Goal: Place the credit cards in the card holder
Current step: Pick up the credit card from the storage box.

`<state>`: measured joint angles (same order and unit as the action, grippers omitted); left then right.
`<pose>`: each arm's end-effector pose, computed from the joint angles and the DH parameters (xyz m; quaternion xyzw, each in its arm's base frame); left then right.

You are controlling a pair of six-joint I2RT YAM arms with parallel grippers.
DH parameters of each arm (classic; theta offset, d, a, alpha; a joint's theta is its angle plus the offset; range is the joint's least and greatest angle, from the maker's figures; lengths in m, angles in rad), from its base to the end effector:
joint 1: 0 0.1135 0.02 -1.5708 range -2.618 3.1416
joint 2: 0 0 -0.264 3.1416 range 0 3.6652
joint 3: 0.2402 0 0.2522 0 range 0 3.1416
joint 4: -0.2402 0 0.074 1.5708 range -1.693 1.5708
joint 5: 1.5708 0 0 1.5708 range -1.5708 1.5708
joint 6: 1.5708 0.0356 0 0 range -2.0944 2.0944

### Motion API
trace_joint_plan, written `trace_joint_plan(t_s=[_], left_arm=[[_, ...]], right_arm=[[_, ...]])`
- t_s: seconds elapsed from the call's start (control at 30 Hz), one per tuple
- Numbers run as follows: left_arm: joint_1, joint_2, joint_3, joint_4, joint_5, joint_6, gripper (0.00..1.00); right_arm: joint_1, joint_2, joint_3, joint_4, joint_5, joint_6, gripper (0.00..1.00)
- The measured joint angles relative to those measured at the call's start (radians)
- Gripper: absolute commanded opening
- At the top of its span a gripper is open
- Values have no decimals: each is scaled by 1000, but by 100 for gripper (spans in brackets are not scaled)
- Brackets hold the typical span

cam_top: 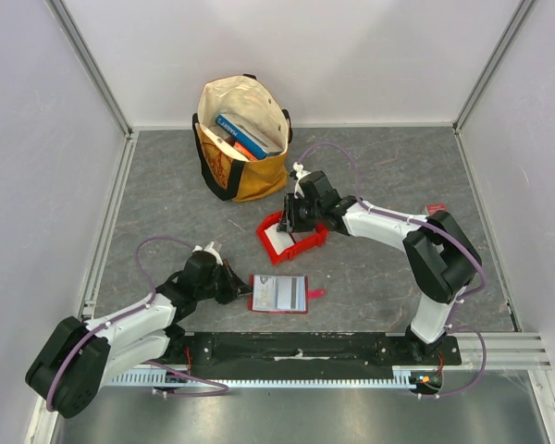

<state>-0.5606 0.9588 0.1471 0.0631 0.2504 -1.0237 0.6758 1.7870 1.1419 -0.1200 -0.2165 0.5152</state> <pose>0.1308 -0.0925 0.1193 -0.1601 0.8967 -0.3626 0.1970 0.2971 0.2480 0.1967 -0.1156 0.9082 0.3009 0.2669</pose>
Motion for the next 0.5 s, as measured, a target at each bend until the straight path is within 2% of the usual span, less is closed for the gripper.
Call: trace_joint_plan(t_s=[0.5], left_arm=[[0,15,0,15,14,0,2]], right_arm=[[-14,-4,9,-41,39,-42,1]])
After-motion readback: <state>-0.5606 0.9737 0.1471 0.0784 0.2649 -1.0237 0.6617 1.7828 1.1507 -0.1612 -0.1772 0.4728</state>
